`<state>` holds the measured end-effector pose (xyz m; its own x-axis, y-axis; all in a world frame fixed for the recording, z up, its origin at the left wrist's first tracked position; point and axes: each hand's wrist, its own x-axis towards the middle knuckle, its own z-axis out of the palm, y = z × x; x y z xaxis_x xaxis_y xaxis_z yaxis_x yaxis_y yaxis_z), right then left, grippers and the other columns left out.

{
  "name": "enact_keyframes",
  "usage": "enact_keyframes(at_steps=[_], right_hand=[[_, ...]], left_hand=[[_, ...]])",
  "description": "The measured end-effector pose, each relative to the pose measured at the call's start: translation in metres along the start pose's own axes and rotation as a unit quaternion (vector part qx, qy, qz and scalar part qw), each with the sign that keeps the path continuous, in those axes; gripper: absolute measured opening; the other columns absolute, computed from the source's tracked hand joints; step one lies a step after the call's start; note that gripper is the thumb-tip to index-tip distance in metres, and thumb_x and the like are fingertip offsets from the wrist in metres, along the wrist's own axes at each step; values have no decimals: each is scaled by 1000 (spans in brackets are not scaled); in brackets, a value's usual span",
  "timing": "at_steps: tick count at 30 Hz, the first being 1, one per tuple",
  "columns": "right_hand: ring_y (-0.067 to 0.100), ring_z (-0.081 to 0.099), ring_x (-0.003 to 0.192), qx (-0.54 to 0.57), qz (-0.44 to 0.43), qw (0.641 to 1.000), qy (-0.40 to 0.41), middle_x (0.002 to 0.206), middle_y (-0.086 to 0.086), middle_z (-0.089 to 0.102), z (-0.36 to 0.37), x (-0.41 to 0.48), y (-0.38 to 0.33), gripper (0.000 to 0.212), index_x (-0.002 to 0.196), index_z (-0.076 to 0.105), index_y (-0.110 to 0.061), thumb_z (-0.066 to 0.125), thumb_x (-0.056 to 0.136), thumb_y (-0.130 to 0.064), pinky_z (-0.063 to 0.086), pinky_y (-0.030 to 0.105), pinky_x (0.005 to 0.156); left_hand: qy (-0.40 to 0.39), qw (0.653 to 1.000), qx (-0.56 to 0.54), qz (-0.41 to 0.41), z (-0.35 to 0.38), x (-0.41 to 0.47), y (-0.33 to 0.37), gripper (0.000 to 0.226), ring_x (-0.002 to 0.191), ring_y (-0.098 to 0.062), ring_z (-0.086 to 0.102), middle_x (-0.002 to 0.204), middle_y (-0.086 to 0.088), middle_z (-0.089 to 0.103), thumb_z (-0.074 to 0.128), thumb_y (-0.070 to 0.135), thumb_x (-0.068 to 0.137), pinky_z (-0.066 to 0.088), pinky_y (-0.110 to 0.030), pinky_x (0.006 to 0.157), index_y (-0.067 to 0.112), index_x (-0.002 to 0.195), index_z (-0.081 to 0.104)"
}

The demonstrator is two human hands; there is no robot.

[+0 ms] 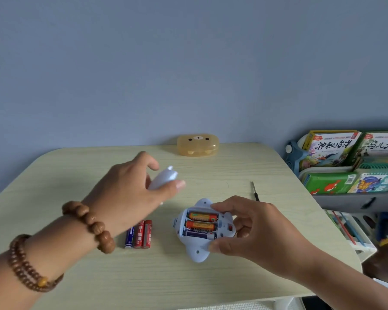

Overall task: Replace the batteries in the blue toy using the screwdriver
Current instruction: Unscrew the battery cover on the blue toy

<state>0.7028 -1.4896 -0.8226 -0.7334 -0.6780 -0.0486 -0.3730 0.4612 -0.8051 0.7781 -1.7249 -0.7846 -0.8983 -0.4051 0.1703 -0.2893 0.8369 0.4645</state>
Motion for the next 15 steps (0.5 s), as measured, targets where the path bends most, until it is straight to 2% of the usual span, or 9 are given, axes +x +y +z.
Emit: enact_keyframes(at_steps=[3,5,10,15], right_hand=[[1,72,69,-4,-5,1000,2,85,-18,77,1,-1,-2,52,115,67,-36,92,69,-32,53,14,61],[1,73,71,-6,-4,1000,3,87,-19,77,1,-1,-1,53,115,66,-37,92,69,-32,54,14,63],[3,74,75,-15,-2,1000,-1,90,-17,78,2,1,-1,55,116,65,-38,92,68,-35,58,19,67],[3,74,75,-20,-5,1000,2,91,-16,78,4,3,0,54,116,65,-39,91,69,-36,59,22,68]], left_hand=[[5,984,169,-62,-7,8,-27,53,86,-26,63,93,-2,66,46,66,89,50,-36,74,17,109,49],[6,968,236,-82,-7,12,-46,44,77,-28,60,86,-7,63,38,56,96,48,-35,67,13,102,47],[-8,966,233,-114,-3,17,-76,24,69,-31,53,69,-4,48,35,33,102,42,-33,64,12,93,40],[8,958,264,-113,3,6,-99,28,64,-30,50,66,-3,47,28,41,102,43,-34,61,16,89,32]])
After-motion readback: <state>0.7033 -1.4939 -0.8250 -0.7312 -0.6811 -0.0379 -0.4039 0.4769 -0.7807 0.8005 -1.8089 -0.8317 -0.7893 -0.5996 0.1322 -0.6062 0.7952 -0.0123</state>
